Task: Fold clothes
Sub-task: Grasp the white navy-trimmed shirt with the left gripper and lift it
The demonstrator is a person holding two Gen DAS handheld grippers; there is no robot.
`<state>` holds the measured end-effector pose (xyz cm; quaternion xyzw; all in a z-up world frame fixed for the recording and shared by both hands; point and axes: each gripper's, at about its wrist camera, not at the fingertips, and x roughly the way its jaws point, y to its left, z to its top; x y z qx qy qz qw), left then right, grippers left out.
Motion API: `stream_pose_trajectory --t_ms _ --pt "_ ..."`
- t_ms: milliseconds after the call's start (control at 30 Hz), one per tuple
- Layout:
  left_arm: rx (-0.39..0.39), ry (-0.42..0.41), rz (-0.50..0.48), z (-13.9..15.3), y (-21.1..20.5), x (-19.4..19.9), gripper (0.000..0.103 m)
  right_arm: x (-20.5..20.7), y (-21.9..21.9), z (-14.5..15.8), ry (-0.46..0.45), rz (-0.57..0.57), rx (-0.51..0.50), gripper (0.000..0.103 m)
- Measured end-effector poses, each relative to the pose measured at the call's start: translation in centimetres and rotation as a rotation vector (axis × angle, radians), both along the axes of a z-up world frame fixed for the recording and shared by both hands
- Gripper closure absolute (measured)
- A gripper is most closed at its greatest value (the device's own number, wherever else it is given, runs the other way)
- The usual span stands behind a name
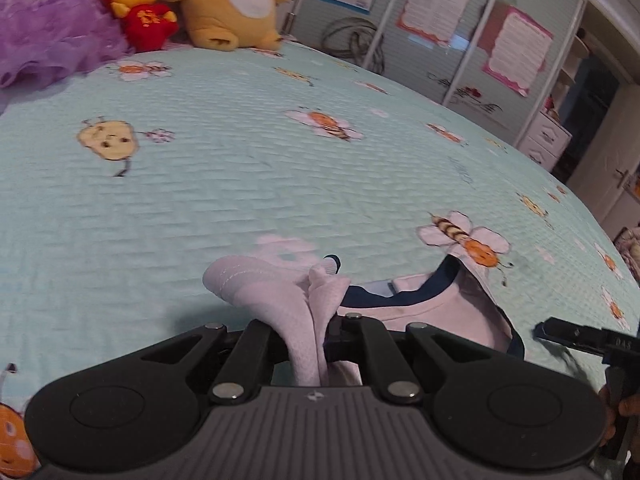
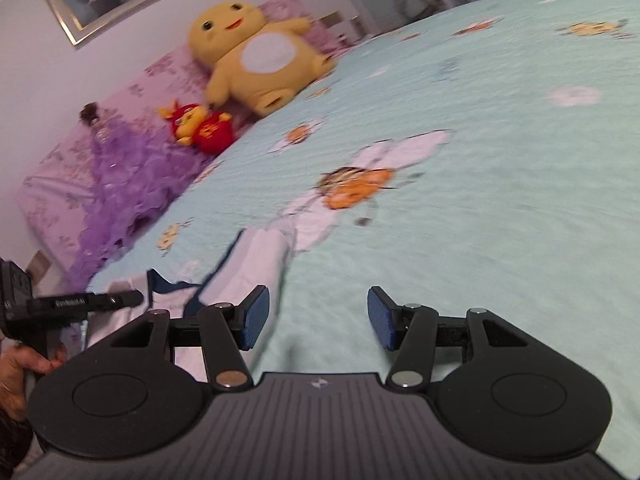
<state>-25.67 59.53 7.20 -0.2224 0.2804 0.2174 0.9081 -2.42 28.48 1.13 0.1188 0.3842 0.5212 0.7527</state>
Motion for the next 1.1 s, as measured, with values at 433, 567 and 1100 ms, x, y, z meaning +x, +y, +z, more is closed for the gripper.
stream_pose_trajectory --t_ms 433,567,1100 --pt "0.042 0.013 0.094 -0.9 3.1 -2.8 0.098 1.7 12.8 -1.6 0.128 0.342 0.029 0.037" --pt "0.018 -0.006 0.115 -1.3 3.5 -3.0 0.098 2.5 16.1 -1.7 0.174 0.45 0.037 0.037" --pt "0.215 -0.178 -0.024 6.6 -1.3 -3.4 0.098 -2.4 11.3 4.5 -0.056 0.141 0.095 0.095"
